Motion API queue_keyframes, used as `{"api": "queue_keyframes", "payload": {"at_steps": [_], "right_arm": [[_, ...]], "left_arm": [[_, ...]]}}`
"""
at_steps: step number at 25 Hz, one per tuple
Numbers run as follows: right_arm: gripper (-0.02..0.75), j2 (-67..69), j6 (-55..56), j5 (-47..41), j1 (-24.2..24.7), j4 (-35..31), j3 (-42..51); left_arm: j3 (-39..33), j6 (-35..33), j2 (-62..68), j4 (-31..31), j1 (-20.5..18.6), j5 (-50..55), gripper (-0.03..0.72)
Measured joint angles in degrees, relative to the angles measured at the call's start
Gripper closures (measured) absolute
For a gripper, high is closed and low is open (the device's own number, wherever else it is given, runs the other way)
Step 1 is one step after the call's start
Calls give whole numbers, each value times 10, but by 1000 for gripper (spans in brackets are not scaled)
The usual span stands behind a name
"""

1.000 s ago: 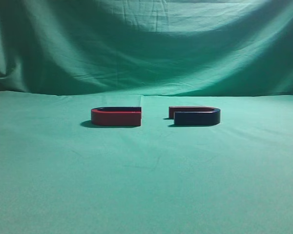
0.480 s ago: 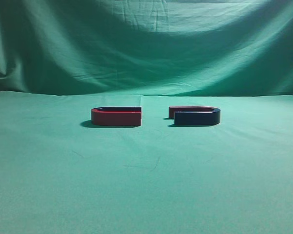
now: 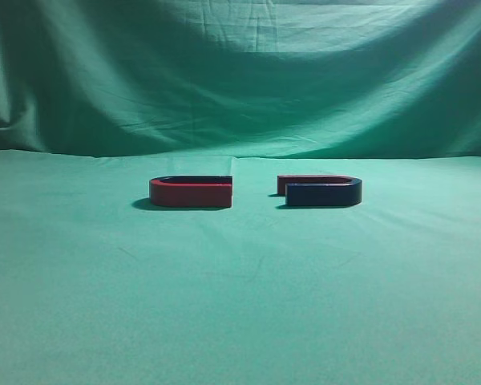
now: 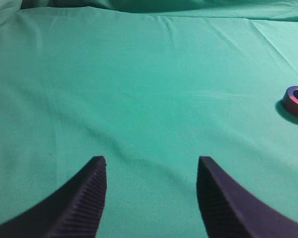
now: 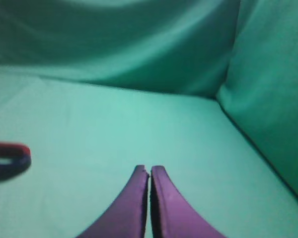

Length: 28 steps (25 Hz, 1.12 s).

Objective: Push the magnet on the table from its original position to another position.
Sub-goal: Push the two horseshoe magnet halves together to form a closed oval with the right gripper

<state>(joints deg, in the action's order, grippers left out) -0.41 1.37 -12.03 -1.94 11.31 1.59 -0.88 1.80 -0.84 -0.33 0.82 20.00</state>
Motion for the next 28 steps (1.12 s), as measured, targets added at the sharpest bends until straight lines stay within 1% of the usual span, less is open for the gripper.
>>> {"api": "queue_keyframes", "payload": {"at_steps": [5, 9, 11, 14, 16, 18, 20, 21, 25, 28], "right_arm": [[738, 0, 14, 140, 0, -11, 0], [738, 0, 33, 226, 0, -11, 0], [738, -1, 35, 246, 0, -11, 0], [738, 2, 70, 262, 0, -12, 0], [738, 29, 92, 263, 0, -12, 0], [738, 75, 99, 240, 0, -12, -15], [738, 137, 108, 188, 0, -12, -53], [738, 173, 113, 157, 0, -12, -79], [738, 321, 140, -23, 0, -13, -191], [738, 443, 131, -114, 0, -14, -261]], "left_arm": [[0, 0, 0, 0, 0, 0, 316], [0, 0, 0, 0, 0, 0, 316], [0, 0, 0, 0, 0, 0, 316], [0, 0, 0, 0, 0, 0, 316], [0, 0, 0, 0, 0, 0, 316], [0, 0, 0, 0, 0, 0, 316], [0, 0, 0, 0, 0, 0, 316], [0, 0, 0, 0, 0, 0, 316], [0, 0, 0, 0, 0, 0, 316], [0, 0, 0, 0, 0, 0, 316]]}}
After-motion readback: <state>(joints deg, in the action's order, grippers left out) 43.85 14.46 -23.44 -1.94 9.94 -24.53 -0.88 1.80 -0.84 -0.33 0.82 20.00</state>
